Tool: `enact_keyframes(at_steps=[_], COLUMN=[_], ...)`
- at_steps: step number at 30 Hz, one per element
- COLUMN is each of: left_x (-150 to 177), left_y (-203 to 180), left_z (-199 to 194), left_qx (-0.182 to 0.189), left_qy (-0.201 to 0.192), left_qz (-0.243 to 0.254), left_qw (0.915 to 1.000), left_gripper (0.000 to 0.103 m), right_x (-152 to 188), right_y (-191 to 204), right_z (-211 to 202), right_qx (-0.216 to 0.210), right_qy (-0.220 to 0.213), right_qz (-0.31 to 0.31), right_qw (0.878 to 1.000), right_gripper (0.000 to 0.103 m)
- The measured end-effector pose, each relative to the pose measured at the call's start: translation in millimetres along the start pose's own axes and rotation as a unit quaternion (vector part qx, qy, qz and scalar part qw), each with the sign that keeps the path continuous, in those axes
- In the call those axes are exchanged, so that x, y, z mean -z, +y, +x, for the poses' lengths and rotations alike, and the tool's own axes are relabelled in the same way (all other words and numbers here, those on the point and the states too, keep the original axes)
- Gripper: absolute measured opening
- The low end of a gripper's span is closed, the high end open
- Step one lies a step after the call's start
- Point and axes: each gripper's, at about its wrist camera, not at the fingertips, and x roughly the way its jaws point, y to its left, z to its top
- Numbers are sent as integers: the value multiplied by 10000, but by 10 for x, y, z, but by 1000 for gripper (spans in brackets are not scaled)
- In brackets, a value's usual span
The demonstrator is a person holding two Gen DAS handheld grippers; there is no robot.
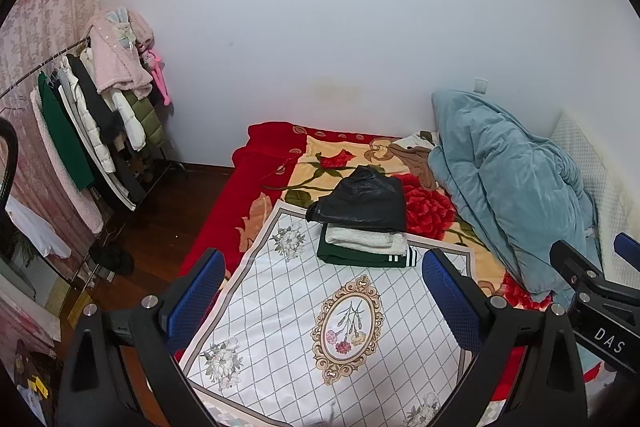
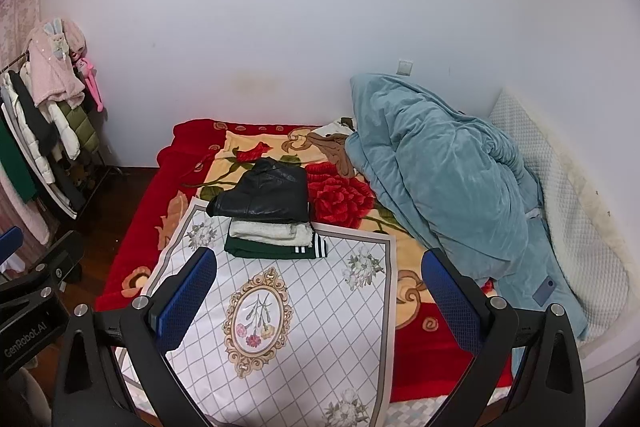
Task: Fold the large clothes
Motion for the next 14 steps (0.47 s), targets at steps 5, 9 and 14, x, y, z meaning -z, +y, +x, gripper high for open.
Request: enact_keyframes(at_steps=[5, 9, 14], left_x=[4, 8, 4], left_y=[-1, -2, -3], left_z=[0, -2, -11], left_qx=[0, -7, 18], left_qy=[-1, 0, -3], left_qz=[-6, -1, -7], left_qw=[10000, 10000, 10000], left_gripper=[101, 101, 101], right_x=[29, 79, 91], right_y=[-8, -35, -36], right_z=[-19, -65, -80], right_qx=[5, 17, 17], right_qy=[7, 13, 3], right_qz=[13, 28, 38], right_qw=[10000, 10000, 10000], right_gripper=[103, 103, 103])
